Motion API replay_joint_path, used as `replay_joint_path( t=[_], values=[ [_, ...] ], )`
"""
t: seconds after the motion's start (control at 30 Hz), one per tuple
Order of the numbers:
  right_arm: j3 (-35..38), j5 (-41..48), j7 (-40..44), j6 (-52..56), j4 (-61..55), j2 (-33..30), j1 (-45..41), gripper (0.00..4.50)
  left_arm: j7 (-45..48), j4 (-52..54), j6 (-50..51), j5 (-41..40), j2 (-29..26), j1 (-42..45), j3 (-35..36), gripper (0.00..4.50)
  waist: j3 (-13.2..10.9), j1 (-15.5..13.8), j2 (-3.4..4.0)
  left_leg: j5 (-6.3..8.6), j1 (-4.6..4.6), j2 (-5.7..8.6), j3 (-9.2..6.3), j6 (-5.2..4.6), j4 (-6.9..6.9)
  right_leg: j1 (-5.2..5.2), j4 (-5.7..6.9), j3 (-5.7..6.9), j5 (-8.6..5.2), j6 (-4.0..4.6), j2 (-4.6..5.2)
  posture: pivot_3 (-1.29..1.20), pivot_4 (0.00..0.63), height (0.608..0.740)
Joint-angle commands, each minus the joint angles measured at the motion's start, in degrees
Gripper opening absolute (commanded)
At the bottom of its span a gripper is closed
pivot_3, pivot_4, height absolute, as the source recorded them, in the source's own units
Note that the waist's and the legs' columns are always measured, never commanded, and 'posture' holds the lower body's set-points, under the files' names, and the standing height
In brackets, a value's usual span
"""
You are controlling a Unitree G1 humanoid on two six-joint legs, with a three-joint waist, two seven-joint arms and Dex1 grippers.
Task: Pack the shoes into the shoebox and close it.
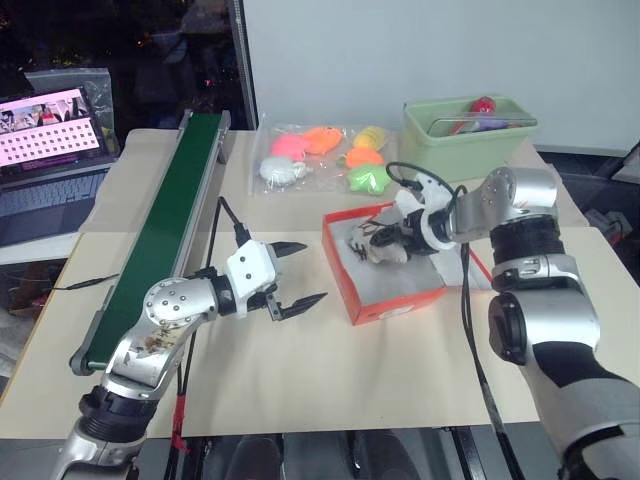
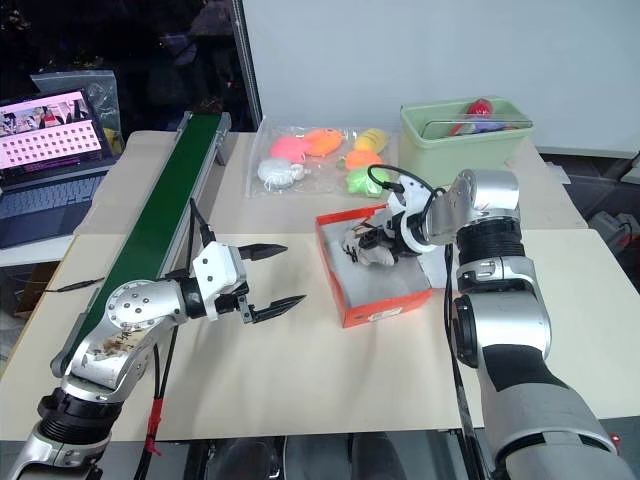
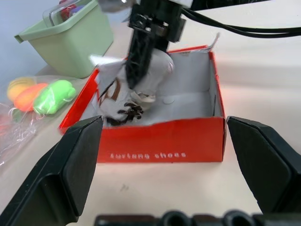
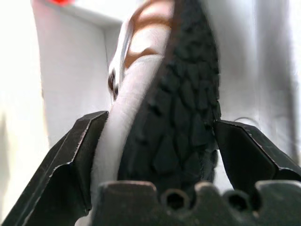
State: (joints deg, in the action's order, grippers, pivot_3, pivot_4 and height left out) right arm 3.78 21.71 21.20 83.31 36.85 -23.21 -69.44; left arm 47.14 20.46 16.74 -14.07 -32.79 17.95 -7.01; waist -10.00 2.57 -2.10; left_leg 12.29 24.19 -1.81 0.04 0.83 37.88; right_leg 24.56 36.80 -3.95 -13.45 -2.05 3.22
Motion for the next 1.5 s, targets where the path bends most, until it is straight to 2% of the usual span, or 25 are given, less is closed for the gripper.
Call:
replay_joint_path(
  t=[0.03, 0.07, 0.43, 0.53, 0.67, 0.83, 0.93, 1.13, 1.27, 1.3, 1.5],
  values=[
    [1.74, 1.29, -0.55, 2.73, -10.36, 0.29, -0.35, 4.06, -2.93, -0.66, -1.16, 0.94, 1.36, 1.68, 1.56, 4.5, 0.0, -0.01, 0.0, 0.0, 0.0, 0.0, -0.01, 0.0, 0.0, 0.0, 0.01, 0.0, 0.0, 0.0, 0.0, 0.0, 0.15, 0.729],
    [0.34, 0.6, -0.29, 1.0, -13.07, -0.34, 1.08, 4.06, -3.63, -0.85, -0.7, 0.8, 1.72, 1.92, 2.02, 4.5, 0.0, -0.02, 0.0, 0.0, 0.0, 0.0, -0.01, 0.0, 0.0, 0.0, 0.03, 0.0, 0.0, 0.0, 0.0, 0.0, 0.15, 0.729],
    [5.0, 0.48, -2.9, 1.45, -22.14, 0.59, 7.32, 4.06, -7.58, -0.97, 2.25, -0.73, 2.5, 3.38, 6.44, 4.5, 0.0, 0.03, 0.0, 0.0, 0.01, 0.02, -0.02, 0.0, 0.0, 0.0, 0.21, 0.02, 0.0, 0.0, 0.03, 0.0, 0.15, 0.729],
    [4.86, 0.25, -2.77, -3.33, -24.87, 0.62, 7.75, 4.06, -11.61, -3.08, 0.88, 1.38, 3.43, 3.66, 8.5, 4.5, 0.0, 0.13, 0.0, 0.0, -0.03, 0.01, -0.02, 0.0, 0.0, 0.0, 0.2, 0.01, 0.0, 0.0, 0.02, 0.0, 0.15, 0.729],
    [4.23, -0.14, -0.51, -12.7, -29.59, -0.99, 8.52, 4.06, -21.02, -5.53, 3.77, 1.48, 5.98, 4.6, 15.57, 4.5, 0.0, 0.02, 0.0, 0.0, -0.04, 0.01, -0.03, 0.0, 0.01, 0.0, 0.16, 0.01, 0.0, 0.0, 0.02, 0.0, 0.15, 0.729],
    [4.79, 1.78, 6.11, -23.21, -35.55, -3.72, 10.44, 4.06, -27.94, -5.88, 6.41, 1.97, 6.09, 3.28, 21.95, 4.5, 0.0, -0.01, 0.0, 0.0, 0.04, 0.01, -0.05, 0.0, 0.01, 0.02, 0.27, 0.02, 0.01, -0.01, 0.04, 0.0, 0.15, 0.729],
    [3.84, 8.35, 19.72, -30.91, -49.86, -6.77, 18.53, 4.06, -31.26, -5.24, 11.23, 2.23, 4.77, -0.19, 26.91, 4.5, 0.01, -0.13, -0.02, 0.01, 0.03, 0.01, -0.08, 0.0, 0.01, -0.01, 0.25, 0.07, 0.01, -0.02, 0.05, 0.0, 0.15, 0.729],
    [-1.28, 11.53, 31.67, -40.08, -57.43, -8.08, 33.77, 4.06, -30.8, -5.93, 20.92, 0.42, 0.26, -2.76, 30.57, 4.5, 0.05, -0.14, -0.12, 0.04, -0.18, -0.02, -0.14, -0.04, 0.05, -0.23, 0.07, 0.12, 0.0, -0.03, 0.04, 0.0, 0.15, 0.729],
    [-4.25, 9.41, 31.12, -44.39, -52.79, -5.36, 36.1, 4.06, -28.73, -6.1, 25.16, -0.95, -2.46, -3.07, 30.39, 4.5, 0.05, -0.01, -0.12, 0.0, -0.44, 0.02, -0.06, 0.02, 0.07, -0.36, 0.17, 0.07, -0.01, -0.03, 0.05, 0.0, 0.15, 0.729],
    [-6.07, 7.55, 31.38, -46.58, -52.25, -5.26, 37.11, 4.3, -28.55, -5.94, 25.36, -1.01, -2.74, -3.44, 30.56, 4.5, 0.05, -0.01, -0.12, -0.01, -0.46, 0.03, -0.05, 0.03, 0.08, -0.36, 0.2, 0.04, -0.01, -0.02, 0.05, 0.0, 0.15, 0.729],
    [-11.67, 1.74, 31.96, -55.0, -50.94, -4.43, 38.94, 4.3, -26.39, -3.55, 28.46, -2.37, -4.36, -6.11, 30.34, 4.5, 0.05, 0.01, -0.15, 0.0, -0.34, -0.02, -0.04, 0.04, 0.02, -0.18, 0.19, 0.04, -0.05, -0.01, 0.03, 0.0, 0.15, 0.729]
  ],
)
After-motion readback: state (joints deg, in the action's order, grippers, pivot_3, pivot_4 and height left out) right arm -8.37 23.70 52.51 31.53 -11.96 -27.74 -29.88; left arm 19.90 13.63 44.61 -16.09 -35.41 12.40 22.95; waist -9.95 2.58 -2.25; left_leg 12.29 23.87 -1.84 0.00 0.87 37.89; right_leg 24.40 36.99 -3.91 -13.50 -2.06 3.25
